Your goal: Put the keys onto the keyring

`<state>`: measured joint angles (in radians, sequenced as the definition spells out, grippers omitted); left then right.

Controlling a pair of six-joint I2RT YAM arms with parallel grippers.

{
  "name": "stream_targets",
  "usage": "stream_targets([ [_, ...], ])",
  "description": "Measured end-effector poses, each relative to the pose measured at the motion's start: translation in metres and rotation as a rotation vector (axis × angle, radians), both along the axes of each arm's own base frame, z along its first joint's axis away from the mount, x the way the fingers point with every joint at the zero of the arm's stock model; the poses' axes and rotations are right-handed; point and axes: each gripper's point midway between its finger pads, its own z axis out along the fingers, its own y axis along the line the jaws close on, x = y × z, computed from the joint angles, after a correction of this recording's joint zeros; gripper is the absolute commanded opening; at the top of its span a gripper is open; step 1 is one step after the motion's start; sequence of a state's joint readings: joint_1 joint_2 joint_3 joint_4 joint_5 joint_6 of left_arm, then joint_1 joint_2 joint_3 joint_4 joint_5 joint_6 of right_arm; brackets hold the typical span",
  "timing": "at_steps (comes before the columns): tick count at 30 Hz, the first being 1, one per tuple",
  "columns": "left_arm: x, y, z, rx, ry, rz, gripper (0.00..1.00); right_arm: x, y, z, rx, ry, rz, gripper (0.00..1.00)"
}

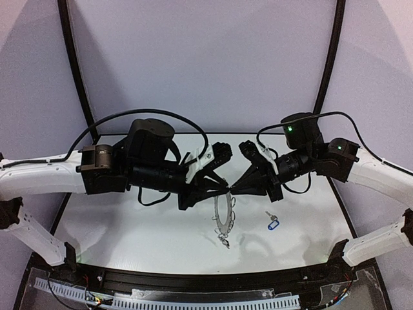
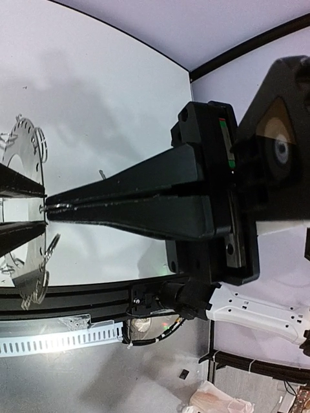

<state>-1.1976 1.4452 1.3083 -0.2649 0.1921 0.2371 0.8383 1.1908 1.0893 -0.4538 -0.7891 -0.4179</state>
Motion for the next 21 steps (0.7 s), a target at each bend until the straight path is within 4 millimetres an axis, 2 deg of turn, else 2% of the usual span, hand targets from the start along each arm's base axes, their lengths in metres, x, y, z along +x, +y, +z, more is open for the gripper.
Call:
stream_targets([
  [10, 0.004, -0.003, -0.007, 0.046, -0.008, 0.005, 0.17, -0.004, 0.000, 0.000, -0.026, -0.015, 0.006, 0.00],
  [18, 0.003, -0.006, -0.014, 0.089, 0.000, -0.010, 0.04, -0.006, -0.001, -0.007, -0.064, -0.014, -0.004, 0.00],
  [19, 0.003, -0.007, -0.014, 0.093, 0.004, -0.010, 0.08, -0.006, -0.002, -0.007, -0.067, -0.013, -0.005, 0.00],
  [20, 0.003, -0.008, -0.016, 0.105, 0.008, -0.017, 0.17, -0.006, -0.003, -0.009, -0.077, -0.014, -0.006, 0.00],
  [21, 0.002, -0.009, -0.017, 0.110, 0.010, -0.022, 0.19, -0.006, -0.003, -0.010, -0.082, -0.015, -0.007, 0.00],
])
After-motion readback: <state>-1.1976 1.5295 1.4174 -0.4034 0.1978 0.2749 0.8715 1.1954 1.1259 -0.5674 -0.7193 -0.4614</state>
